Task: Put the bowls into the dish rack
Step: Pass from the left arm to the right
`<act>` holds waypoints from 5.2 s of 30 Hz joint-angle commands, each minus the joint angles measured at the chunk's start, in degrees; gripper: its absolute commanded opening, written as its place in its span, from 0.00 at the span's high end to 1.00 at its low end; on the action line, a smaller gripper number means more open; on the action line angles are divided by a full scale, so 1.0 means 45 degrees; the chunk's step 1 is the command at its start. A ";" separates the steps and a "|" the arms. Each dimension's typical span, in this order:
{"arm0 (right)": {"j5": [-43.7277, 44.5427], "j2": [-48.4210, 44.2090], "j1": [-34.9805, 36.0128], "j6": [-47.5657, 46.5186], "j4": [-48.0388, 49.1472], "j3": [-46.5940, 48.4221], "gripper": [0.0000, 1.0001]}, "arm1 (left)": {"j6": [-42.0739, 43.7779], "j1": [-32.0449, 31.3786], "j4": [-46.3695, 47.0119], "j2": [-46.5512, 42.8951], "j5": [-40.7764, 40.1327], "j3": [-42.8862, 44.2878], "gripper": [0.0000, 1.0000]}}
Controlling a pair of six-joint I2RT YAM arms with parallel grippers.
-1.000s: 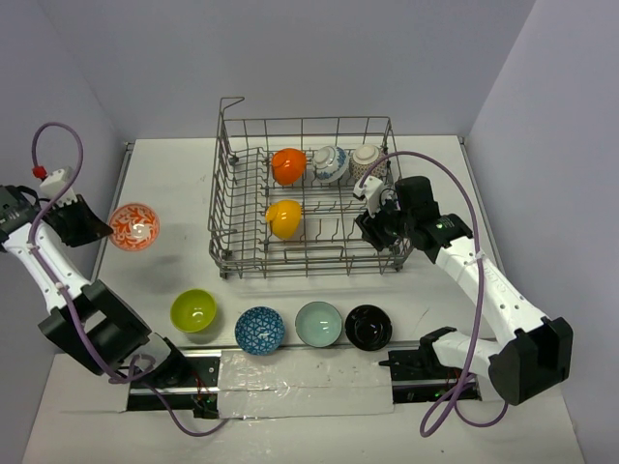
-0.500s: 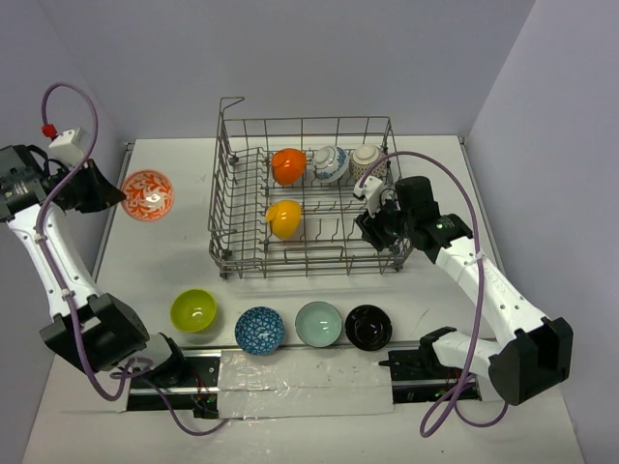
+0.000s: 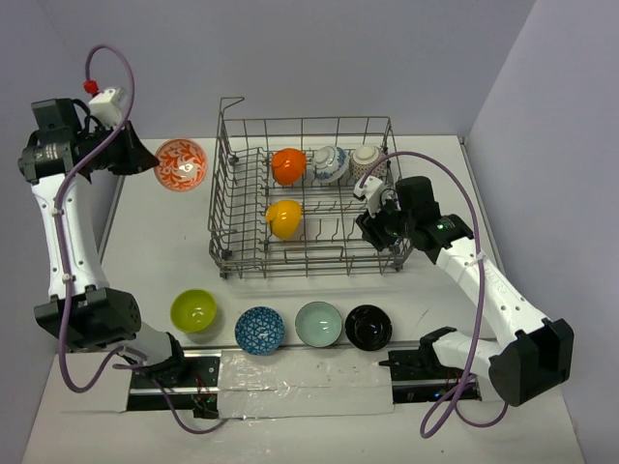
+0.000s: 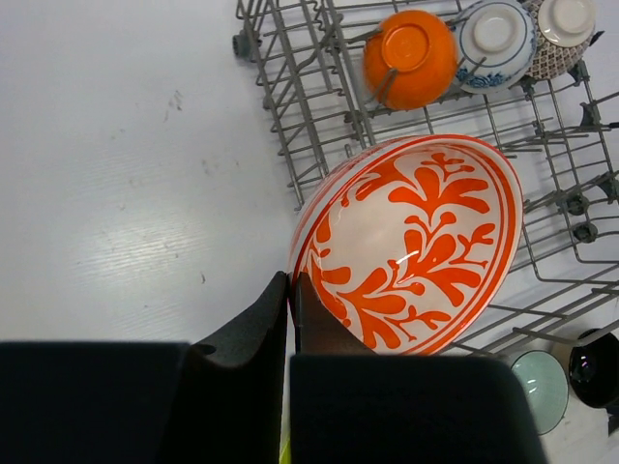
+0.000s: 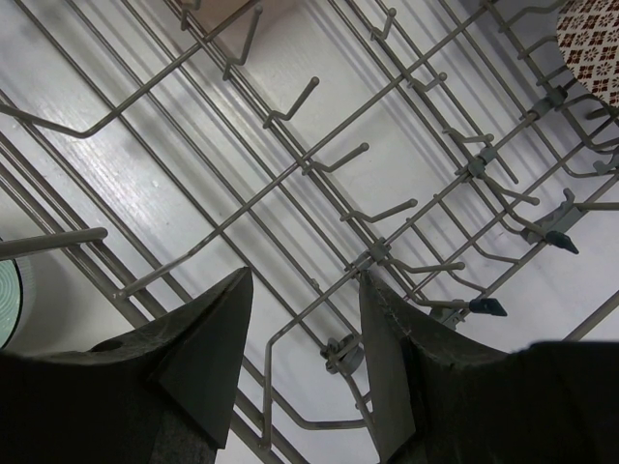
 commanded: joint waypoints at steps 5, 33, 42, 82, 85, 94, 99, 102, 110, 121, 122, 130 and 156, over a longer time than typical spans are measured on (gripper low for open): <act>0.0010 -0.0224 -0.0032 -0.0157 0.0086 -0.0034 0.44 | -0.0781 -0.1723 0.0231 0.0703 -0.0772 0.1623 1.00; -0.1766 -0.0381 0.0436 -0.0603 -0.0186 0.1291 0.46 | 0.0371 -0.8326 -0.0922 0.5215 -0.3020 0.5295 1.00; -0.3851 0.0297 0.0749 -0.4861 -0.0360 0.2970 0.46 | 0.0743 -0.8951 -0.1255 0.6524 -0.2630 0.6175 1.00; -0.4580 0.5127 0.2702 -0.6407 -0.1399 0.5669 0.54 | 0.1387 -1.0143 -0.1821 0.7657 -0.2531 0.6937 1.00; -0.4346 0.5205 0.2702 -0.6368 -0.1301 0.5610 0.54 | 0.1387 -1.0143 -0.1841 0.7580 -0.2473 0.6879 1.00; -0.4209 0.5791 0.2702 -0.6231 -0.1223 0.5766 0.57 | 0.1446 -1.0143 -0.1880 0.7443 -0.2453 0.6742 1.00; -0.4170 0.5967 0.2702 -0.6153 -0.1184 0.5805 0.62 | 0.1465 -1.0143 -0.1919 0.7443 -0.2434 0.6703 1.00; -0.4131 0.6045 0.2702 -0.6114 -0.1184 0.5883 0.65 | 0.1485 -1.0143 -0.1938 0.7423 -0.2395 0.6683 1.00; -0.4072 0.6201 0.2722 -0.5997 -0.1164 0.6039 0.67 | 0.1504 -1.0123 -0.1958 0.7462 -0.2336 0.6722 1.00; -0.3272 0.6416 0.2800 -0.5587 -0.0657 0.6137 0.57 | 0.1563 -1.0201 -0.2114 0.7501 -0.2102 0.6722 1.00; -0.3174 0.6416 0.2800 -0.5374 -0.0424 0.6137 0.58 | 0.1563 -1.0201 -0.2114 0.7501 -0.2101 0.6722 1.00; -0.2159 0.6417 0.2839 -0.4845 0.0261 0.6079 0.80 | 0.1583 -1.0319 -0.2114 0.7501 -0.2141 0.6664 1.00; -0.1300 0.5967 0.2956 -0.3166 0.1023 0.5961 1.00 | 0.0938 -1.0357 -0.1177 0.7325 -0.3135 0.5453 1.00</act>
